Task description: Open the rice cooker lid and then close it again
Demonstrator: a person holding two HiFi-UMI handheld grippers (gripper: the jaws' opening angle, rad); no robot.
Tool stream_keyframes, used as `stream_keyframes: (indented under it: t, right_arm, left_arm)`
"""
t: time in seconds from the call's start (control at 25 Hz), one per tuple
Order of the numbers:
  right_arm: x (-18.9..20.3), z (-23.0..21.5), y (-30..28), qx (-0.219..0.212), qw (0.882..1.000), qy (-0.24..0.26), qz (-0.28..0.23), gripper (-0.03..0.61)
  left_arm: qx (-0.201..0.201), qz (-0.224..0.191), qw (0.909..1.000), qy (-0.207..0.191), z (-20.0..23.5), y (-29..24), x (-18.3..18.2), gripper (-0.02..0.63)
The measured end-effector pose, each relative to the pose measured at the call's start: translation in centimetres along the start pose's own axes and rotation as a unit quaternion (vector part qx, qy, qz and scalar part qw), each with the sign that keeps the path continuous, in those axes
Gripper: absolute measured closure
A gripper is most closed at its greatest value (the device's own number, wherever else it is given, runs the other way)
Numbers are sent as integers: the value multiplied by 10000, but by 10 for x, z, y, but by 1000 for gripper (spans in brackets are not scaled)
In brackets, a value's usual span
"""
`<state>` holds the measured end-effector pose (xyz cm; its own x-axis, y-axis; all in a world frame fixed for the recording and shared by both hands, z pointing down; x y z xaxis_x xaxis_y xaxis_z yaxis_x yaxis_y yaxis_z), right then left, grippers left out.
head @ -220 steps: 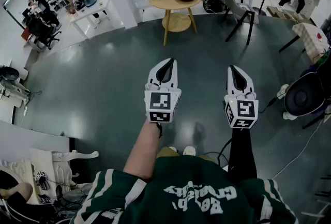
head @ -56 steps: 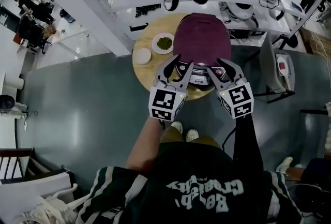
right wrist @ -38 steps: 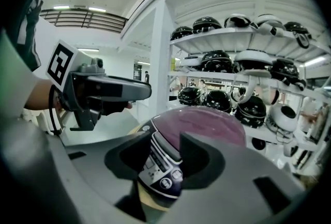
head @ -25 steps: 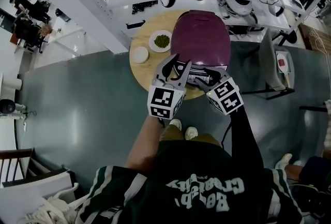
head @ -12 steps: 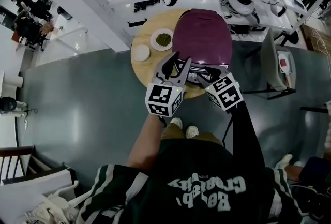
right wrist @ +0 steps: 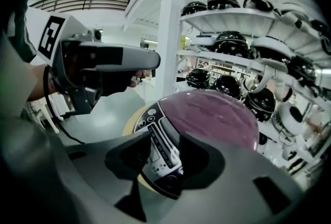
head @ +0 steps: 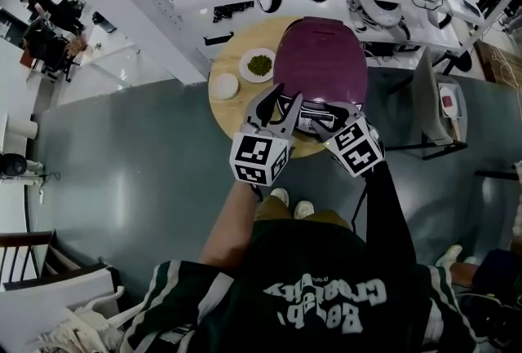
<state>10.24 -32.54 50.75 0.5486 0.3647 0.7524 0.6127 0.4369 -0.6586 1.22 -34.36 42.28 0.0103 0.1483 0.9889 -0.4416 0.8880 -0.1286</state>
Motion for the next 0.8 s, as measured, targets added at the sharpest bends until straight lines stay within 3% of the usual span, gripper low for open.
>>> stream_keyframes:
  t: [0.24, 0.44, 0.8]
  right_arm:
    - [-2, -1, -3, -29, 9993, -335, 167, 391]
    - [-3, 0, -4, -24, 9981, -608, 0, 379]
    - [-2, -1, -3, -3, 9983, -582, 3, 381]
  left_arm:
    - [30, 30, 10000, 33, 2, -2, 0, 460]
    - [68, 71, 9999, 120, 2, -1, 6, 460]
    - [109, 36, 9999, 105, 1, -1, 2, 460]
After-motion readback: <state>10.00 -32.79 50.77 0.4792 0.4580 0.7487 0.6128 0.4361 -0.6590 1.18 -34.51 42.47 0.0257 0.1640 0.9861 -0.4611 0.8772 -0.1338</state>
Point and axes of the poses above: the fingertips, and each gripper's own axes: y backward along the fingers, z to its left, x out of its underside, the point moved 3 cm from there along y, backward along the fingers, and after that the axes turned 7 degrees about -x, right-handed, at the moved point
